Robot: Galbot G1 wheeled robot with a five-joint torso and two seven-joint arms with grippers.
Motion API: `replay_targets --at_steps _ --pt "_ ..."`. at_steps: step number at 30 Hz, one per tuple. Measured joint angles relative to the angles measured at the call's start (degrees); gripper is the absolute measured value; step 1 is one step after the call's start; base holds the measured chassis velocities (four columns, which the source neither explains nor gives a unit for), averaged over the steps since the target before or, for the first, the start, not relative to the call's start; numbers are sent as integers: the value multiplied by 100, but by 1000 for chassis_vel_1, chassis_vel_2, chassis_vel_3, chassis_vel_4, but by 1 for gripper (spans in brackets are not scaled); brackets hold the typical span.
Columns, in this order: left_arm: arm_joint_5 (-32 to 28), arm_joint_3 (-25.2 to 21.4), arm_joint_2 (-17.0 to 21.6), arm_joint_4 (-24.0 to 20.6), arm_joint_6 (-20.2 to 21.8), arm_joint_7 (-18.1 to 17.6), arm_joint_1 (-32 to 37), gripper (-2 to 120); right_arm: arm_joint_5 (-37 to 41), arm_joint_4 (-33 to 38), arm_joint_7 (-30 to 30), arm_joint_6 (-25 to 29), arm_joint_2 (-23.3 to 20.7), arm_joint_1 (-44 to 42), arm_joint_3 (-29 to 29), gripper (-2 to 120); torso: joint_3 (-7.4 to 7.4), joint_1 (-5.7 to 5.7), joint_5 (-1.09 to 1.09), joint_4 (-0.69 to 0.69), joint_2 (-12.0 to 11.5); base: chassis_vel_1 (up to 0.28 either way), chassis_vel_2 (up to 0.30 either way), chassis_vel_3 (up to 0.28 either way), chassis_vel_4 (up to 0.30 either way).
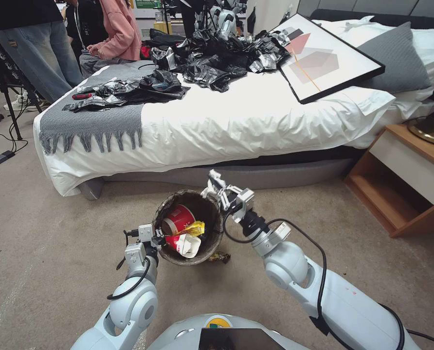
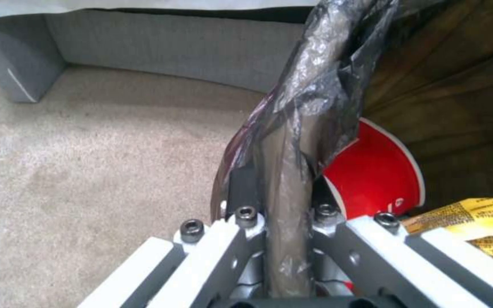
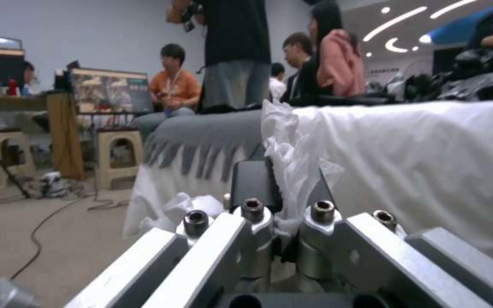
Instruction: Pick up the trash bin, then pick up the garbage from the floor and place it into the trash bin.
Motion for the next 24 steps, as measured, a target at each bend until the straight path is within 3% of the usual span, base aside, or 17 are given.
replay_targets --at_steps 9,15,24 --pt "-14 -12 12 1 2 4 -25 0 -139 -247 -97 36 -54 82 -732 0 0 0 0 0 0 0 0 0 0" --pt "-16 -17 -6 6 -1 6 -33 0 -372 -792 -84 128 -5 194 -1171 0 0 0 1 0 0 0 0 0 0" --pt "-14 -17 -20 -17 -9 6 -13 0 -601 -1247 74 181 112 344 -1388 3 0 0 1 1 0 0 0 0 0"
